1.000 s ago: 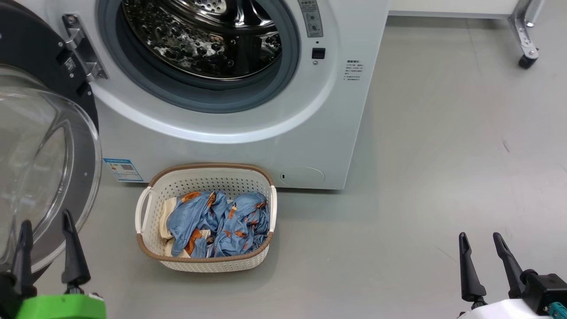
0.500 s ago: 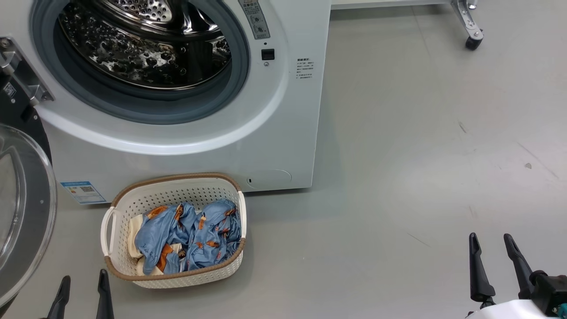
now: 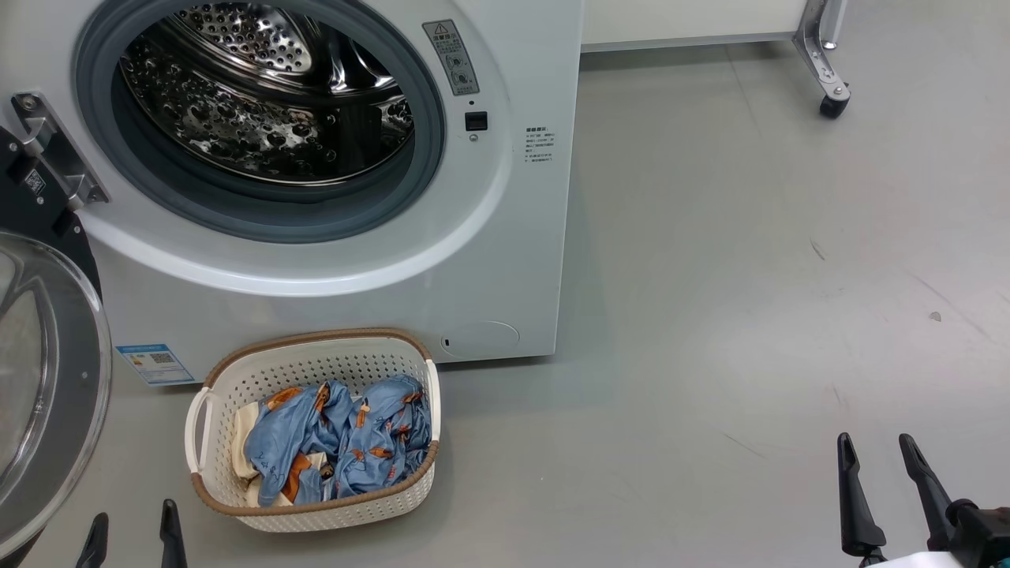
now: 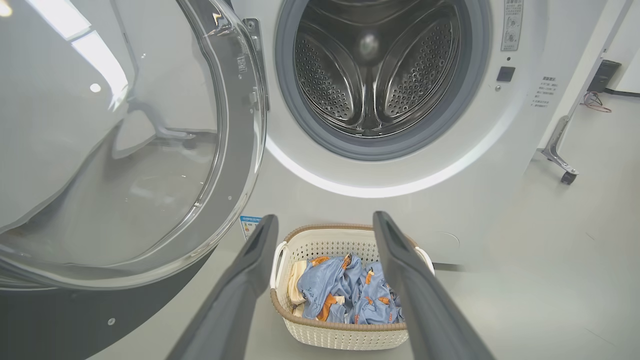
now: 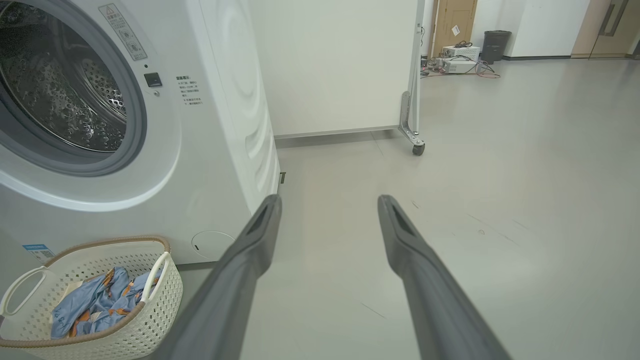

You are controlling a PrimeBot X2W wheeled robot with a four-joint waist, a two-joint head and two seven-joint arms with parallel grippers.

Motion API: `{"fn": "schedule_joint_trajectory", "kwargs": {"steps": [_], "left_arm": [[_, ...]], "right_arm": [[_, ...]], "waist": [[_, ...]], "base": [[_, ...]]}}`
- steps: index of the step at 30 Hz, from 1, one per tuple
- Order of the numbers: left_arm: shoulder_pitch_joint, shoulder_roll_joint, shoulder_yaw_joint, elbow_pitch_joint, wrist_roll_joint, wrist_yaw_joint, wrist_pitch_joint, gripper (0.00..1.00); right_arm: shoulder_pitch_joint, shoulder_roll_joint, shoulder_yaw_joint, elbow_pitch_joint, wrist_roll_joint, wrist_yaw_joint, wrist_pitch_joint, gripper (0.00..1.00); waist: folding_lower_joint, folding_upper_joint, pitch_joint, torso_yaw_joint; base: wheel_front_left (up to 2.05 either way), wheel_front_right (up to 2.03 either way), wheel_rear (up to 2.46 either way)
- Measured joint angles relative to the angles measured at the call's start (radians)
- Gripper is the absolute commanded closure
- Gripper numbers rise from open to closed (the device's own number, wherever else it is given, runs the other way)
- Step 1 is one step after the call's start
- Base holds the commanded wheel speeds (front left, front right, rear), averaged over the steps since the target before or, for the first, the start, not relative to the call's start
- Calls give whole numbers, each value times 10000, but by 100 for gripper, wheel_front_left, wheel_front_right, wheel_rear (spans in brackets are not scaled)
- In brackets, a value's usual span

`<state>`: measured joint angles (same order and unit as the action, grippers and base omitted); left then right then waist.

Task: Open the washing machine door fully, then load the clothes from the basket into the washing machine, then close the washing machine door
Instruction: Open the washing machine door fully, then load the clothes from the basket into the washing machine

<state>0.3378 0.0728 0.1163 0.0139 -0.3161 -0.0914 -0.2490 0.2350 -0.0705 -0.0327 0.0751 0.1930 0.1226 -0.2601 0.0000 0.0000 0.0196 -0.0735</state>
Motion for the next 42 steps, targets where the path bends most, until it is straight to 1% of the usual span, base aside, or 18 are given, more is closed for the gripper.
{"fn": "schedule_joint_trajectory", "kwargs": {"steps": [9, 26, 34, 42], "left_arm": [[-1, -73, 207, -437, 4, 46, -2, 0], [68, -192, 447, -610, 165, 44, -2, 0], [124, -219, 506, -673, 163, 44, -2, 0], [128, -232, 531, -803, 167, 50, -2, 0]], "right_arm": [[1, -17, 19, -33, 0, 0, 0, 0], [5, -61, 61, -65, 2, 0, 0, 0], [6, -88, 69, -94, 2, 0, 0, 0], [7, -88, 75, -100, 2, 0, 0, 0]], "waist": [[0, 0, -30, 104], [0, 0, -96, 296], [0, 0, -84, 315], [0, 0, -50, 301]], "base": [[0, 0, 0], [4, -5, 1], [26, -57, 30], [41, -109, 68]]}}
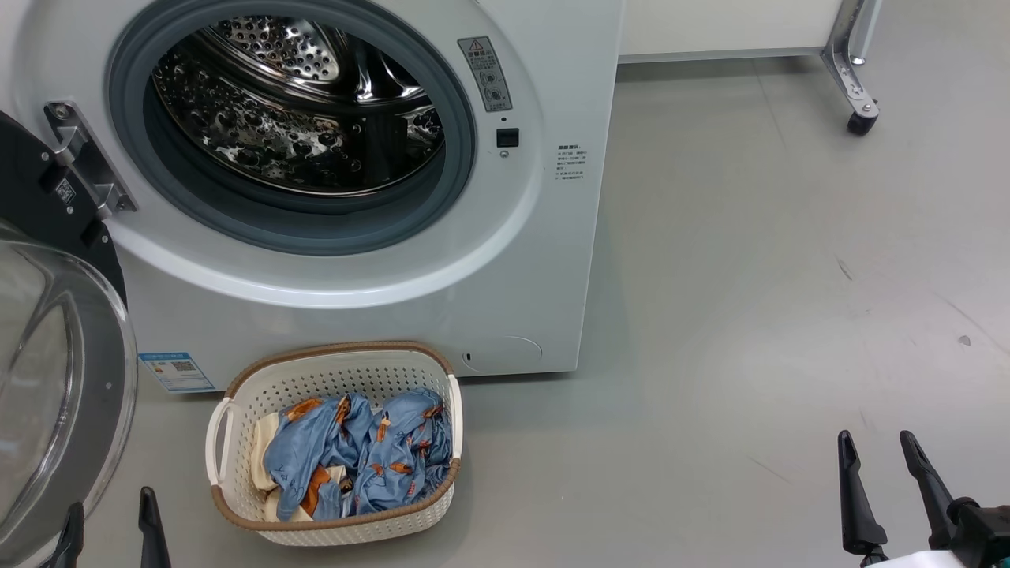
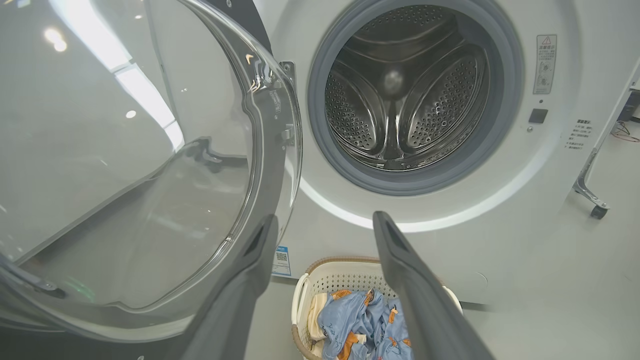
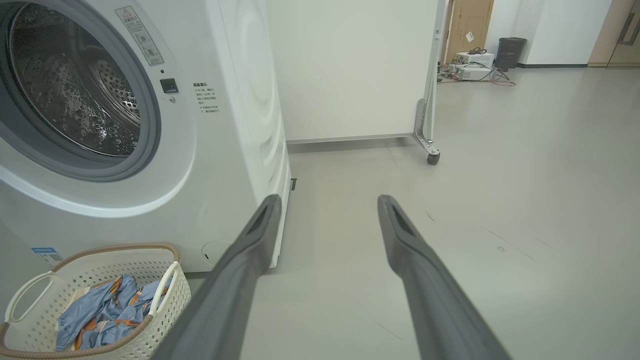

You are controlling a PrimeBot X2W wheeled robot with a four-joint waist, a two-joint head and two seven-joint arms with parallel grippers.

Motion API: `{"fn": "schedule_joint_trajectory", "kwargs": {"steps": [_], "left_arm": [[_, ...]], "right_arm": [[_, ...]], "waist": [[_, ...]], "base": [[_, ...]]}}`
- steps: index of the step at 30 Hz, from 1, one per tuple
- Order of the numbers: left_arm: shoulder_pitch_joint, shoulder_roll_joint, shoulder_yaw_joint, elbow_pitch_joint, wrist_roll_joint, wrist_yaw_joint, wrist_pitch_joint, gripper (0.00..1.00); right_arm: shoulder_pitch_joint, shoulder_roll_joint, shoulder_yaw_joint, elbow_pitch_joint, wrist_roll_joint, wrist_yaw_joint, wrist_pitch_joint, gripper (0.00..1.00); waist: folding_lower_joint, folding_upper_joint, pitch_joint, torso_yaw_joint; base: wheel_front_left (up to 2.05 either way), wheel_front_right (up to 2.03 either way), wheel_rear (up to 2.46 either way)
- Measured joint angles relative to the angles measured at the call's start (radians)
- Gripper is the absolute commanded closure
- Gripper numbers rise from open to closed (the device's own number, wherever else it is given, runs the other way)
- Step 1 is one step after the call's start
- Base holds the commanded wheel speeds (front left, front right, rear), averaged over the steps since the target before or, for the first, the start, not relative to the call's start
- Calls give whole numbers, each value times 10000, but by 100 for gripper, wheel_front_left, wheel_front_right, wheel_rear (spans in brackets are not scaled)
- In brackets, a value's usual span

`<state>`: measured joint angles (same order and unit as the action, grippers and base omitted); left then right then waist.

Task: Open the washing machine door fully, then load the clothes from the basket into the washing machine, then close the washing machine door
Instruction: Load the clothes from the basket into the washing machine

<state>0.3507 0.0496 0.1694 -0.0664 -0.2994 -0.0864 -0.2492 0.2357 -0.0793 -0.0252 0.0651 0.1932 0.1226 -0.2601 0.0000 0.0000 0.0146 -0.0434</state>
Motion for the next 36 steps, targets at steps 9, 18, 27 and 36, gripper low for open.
{"fn": "schedule_joint_trajectory", "kwargs": {"steps": [9, 18, 27, 36], "left_arm": [[-1, 0, -84, -48, 194, 4, 0, 0], [-12, -2, -278, -127, 194, -8, 0, 0], [-20, -6, -568, -433, 274, -25, -31, 0], [-154, -6, -1522, -430, 456, -111, 117, 0]], "right_arm": [[0, 4, 2, -8, 0, 0, 0, 0], [-1, 6, 6, -29, 2, 0, 0, 0], [-12, 23, 88, -79, 2, 0, 0, 0], [-82, 194, 322, -194, 96, 0, 0, 0]], "waist": [[0, 0, 50, -14], [0, 0, 124, -14], [0, 0, 354, -45], [0, 0, 894, -267]], "base": [[46, -108, 62], [31, -50, 19], [6, -6, 0], [0, 0, 0]]}}
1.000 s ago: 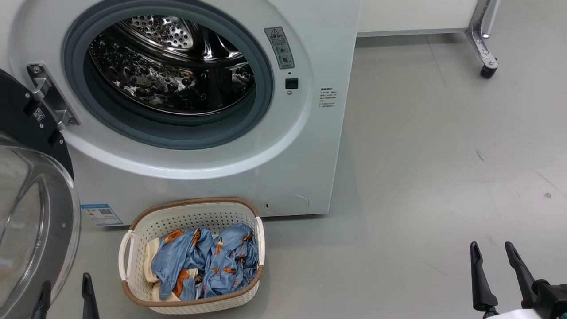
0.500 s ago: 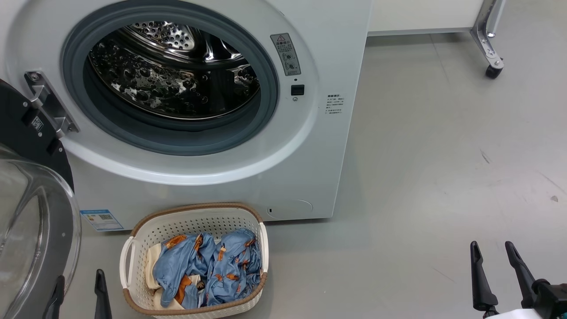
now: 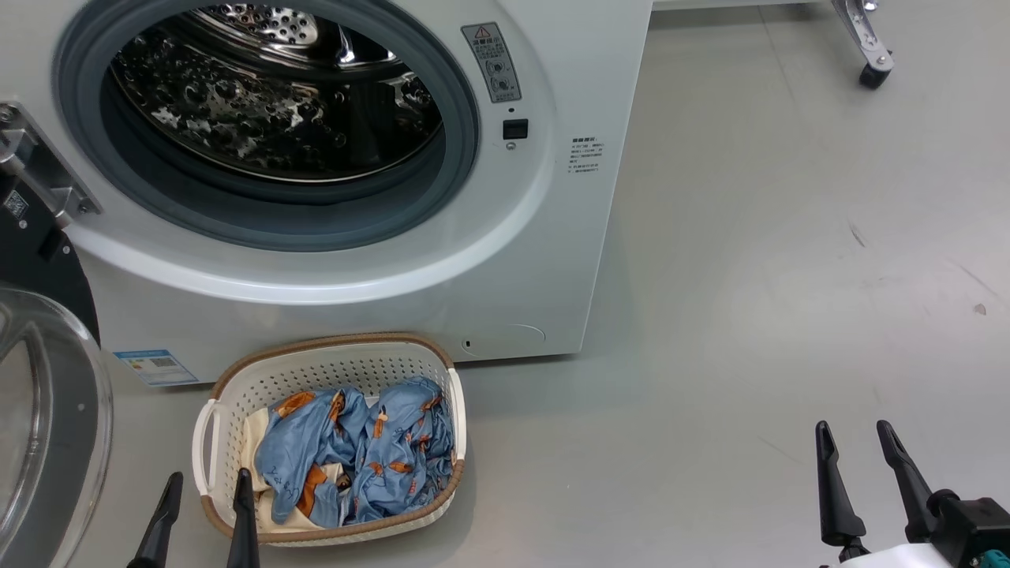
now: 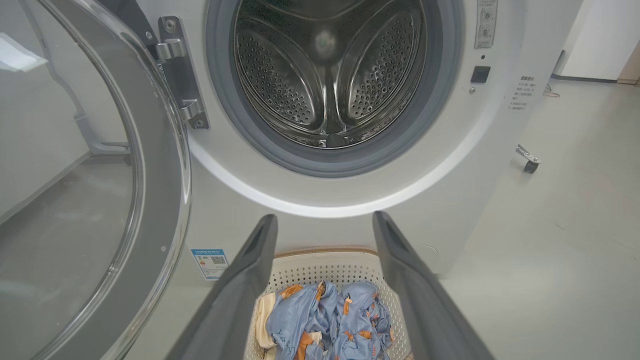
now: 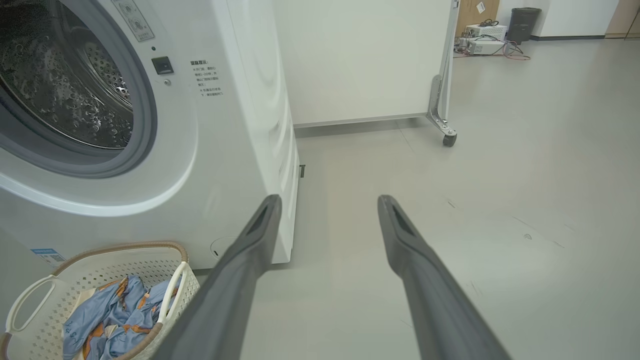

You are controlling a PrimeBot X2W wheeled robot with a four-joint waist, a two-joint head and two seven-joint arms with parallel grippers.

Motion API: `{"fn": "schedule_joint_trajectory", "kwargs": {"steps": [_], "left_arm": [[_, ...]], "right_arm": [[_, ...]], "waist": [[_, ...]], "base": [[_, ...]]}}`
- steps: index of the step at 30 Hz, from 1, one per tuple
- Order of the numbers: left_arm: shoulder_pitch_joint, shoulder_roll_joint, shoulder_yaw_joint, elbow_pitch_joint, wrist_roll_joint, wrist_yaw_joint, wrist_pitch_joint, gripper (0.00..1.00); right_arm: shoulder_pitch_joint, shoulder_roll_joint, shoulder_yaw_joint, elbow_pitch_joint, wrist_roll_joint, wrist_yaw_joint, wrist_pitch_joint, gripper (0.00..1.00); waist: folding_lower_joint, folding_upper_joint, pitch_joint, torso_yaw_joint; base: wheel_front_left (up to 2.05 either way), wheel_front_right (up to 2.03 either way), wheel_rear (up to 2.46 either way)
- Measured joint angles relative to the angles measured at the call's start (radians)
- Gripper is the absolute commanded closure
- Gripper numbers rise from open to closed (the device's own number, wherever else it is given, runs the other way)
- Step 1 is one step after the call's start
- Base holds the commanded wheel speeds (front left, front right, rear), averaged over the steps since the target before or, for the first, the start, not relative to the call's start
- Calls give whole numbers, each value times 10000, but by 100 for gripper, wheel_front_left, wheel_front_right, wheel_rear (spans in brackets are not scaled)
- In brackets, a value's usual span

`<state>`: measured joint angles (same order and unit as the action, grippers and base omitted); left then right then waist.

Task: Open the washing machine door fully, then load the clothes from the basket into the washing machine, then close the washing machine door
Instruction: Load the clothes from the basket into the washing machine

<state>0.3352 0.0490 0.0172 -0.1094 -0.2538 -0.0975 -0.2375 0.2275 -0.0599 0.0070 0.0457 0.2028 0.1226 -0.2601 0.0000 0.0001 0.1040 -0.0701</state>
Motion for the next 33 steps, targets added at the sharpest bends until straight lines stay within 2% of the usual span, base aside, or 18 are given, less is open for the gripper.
{"fn": "schedule_joint_trajectory", "kwargs": {"steps": [8, 11, 18, 24, 33], "left_arm": [[-861, 278, -522, 991, 447, -86, 1383, 0], [-1207, 412, -418, 1352, 395, -88, 1841, 0], [-1976, 755, 100, 1973, -153, -123, 2585, 0], [-2807, 1580, 403, 2560, -307, -165, 3371, 0], [-4494, 1941, 355, 3356, -878, -249, 4464, 0]], "right_arm": [[-252, 180, 345, -46, 15, 0, 0, 0], [-415, 215, 433, -48, 75, 0, 0, 0], [-703, 249, 729, -56, 86, 0, 0, 0], [-1165, 253, 982, -123, 184, 0, 0, 0], [-1878, 253, 1047, -460, 612, -6, 0, 0]], "waist": [[0, 0, 880, -354], [0, 0, 1249, -551], [0, 0, 1994, -1069], [0, 0, 2785, -1646], [1, 0, 4282, -2370]], "base": [[0, 0, 0], [0, 0, 0], [0, 0, 0], [0, 0, 0], [0, 0, 0]]}}
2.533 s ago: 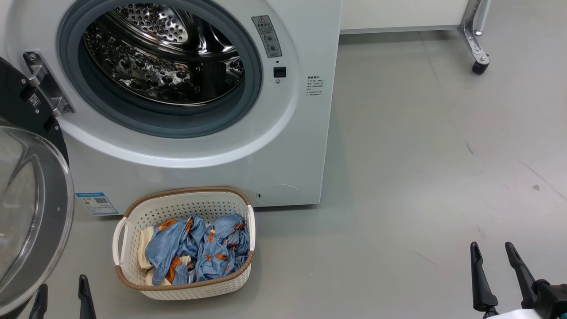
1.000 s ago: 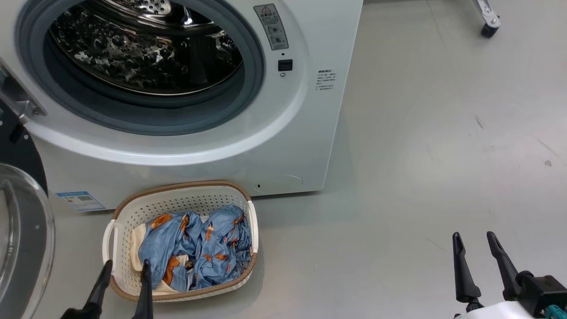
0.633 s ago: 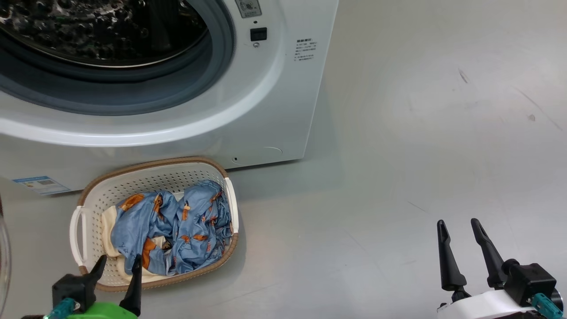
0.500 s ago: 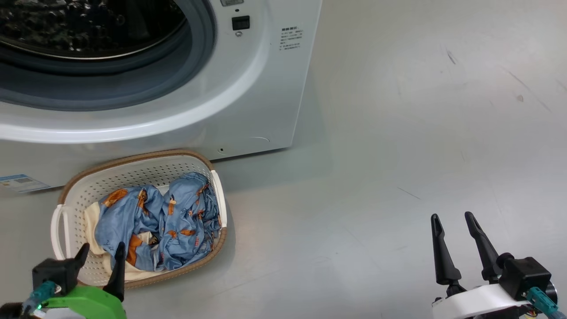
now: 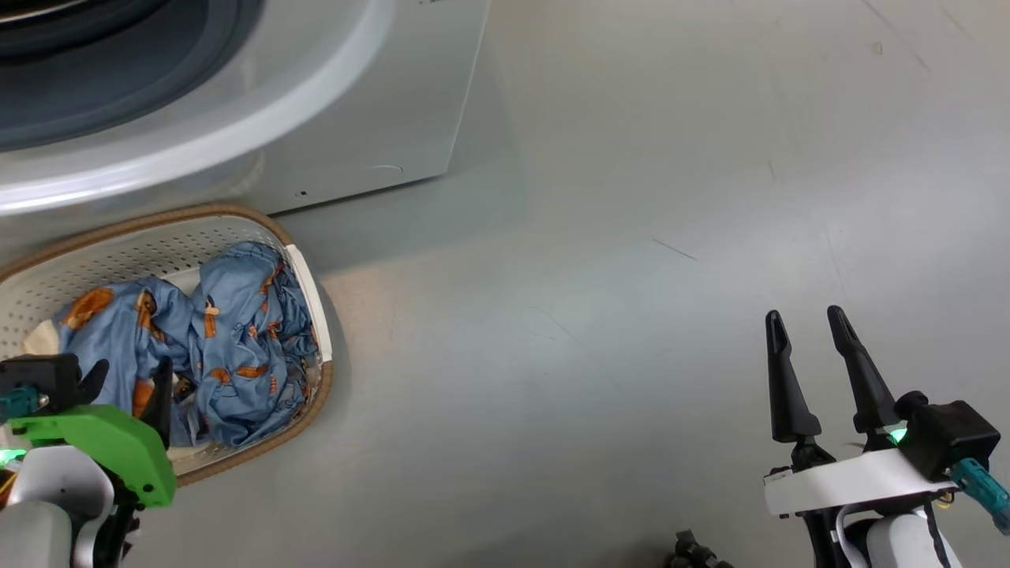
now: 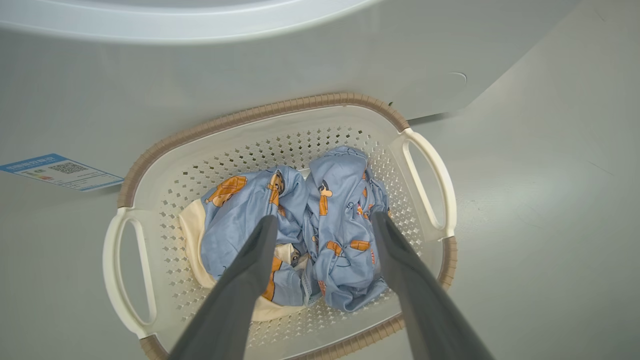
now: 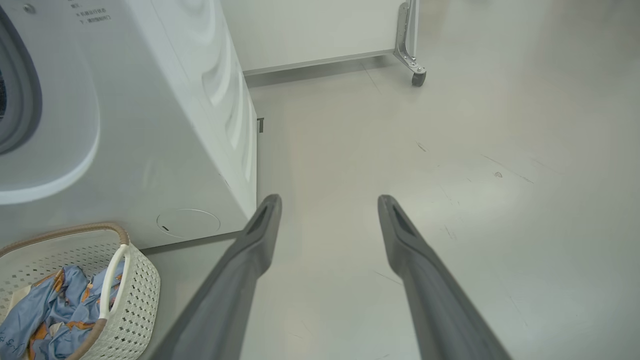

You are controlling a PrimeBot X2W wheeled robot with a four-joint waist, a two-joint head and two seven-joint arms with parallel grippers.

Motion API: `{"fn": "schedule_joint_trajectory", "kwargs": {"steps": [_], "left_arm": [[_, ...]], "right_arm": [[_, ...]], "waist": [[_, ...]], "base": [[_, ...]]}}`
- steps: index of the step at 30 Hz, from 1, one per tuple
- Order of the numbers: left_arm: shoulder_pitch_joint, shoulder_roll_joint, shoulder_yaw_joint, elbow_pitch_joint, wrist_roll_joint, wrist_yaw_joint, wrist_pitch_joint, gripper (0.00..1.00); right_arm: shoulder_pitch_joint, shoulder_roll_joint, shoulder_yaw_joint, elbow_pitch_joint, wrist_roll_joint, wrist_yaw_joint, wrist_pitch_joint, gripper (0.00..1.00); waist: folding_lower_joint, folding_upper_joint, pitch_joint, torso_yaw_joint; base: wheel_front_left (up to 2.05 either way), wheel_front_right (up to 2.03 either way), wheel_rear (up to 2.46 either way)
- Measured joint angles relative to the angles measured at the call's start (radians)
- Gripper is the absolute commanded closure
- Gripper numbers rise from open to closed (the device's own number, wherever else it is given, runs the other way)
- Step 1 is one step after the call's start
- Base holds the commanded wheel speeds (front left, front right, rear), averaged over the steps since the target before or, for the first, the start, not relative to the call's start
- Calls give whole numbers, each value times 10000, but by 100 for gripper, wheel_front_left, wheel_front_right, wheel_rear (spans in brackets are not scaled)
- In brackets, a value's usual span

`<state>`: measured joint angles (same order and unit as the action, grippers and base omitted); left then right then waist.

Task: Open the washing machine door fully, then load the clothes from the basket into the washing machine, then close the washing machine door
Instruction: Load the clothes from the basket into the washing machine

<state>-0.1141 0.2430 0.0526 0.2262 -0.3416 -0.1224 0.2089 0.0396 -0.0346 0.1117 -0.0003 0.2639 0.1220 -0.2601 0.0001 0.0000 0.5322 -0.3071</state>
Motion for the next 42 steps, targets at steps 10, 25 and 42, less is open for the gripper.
{"fn": "schedule_joint_trajectory", "kwargs": {"steps": [10, 25, 42], "left_arm": [[-1506, 694, 529, 997, -190, 0, 740, 0], [-2943, 1083, 884, 2393, -391, 94, 961, 0], [-4563, 1262, 94, 3754, 249, 121, 1028, 0]], "right_arm": [[-724, 2, 40, -293, 92, -105, 0, 0], [-944, 19, -219, -476, 178, -332, 0, 0], [-320, 29, -1396, -1289, -130, -453, 0, 0]], "waist": [[1, 0, 1541, -326], [0, 0, 3078, -548], [-1, 0, 3983, -12]], "base": [[0, 0, 0], [0, 0, 0], [0, 0, 0]]}}
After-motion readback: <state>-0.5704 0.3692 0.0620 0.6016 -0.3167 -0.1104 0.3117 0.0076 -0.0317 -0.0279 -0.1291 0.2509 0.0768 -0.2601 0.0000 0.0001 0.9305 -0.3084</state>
